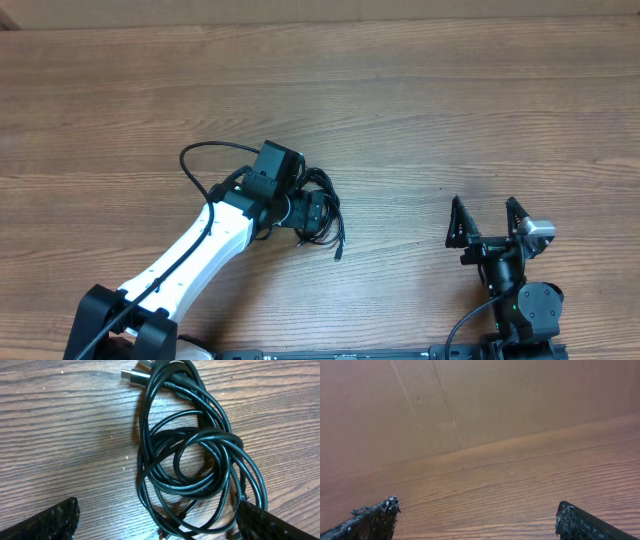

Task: Untangle cables
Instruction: 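Lower the left gripper over the black cable coil, then close the left gripper on the cable loops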

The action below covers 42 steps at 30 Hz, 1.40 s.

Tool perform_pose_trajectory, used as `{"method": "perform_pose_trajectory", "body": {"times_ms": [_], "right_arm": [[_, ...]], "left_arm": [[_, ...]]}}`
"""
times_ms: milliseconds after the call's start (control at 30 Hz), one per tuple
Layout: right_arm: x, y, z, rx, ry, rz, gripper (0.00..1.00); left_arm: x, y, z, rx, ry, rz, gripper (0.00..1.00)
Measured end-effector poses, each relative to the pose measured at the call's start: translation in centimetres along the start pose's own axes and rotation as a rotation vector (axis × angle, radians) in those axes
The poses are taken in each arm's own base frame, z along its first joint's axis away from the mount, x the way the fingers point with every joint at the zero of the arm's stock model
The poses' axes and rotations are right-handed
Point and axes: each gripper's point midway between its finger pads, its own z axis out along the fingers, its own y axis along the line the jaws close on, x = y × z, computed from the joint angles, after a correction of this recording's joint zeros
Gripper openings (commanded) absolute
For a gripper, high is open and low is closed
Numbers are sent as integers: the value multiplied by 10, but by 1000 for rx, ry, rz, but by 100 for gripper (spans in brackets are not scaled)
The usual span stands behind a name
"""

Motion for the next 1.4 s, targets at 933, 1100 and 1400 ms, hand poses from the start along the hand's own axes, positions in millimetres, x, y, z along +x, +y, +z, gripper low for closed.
{"method": "perform_pose_trajectory", "body": {"times_ms": [933, 1100, 1400], "right_arm": [[0, 0, 0, 0, 0, 0, 100], [0, 0, 0, 0, 1, 0, 100], [0, 0, 0, 0, 0, 0, 100]], "left_arm": [[16, 8, 49, -37, 99, -24, 100], [16, 8, 49, -37, 98, -23, 100], [15, 8, 49, -37, 97, -23, 100]]}}
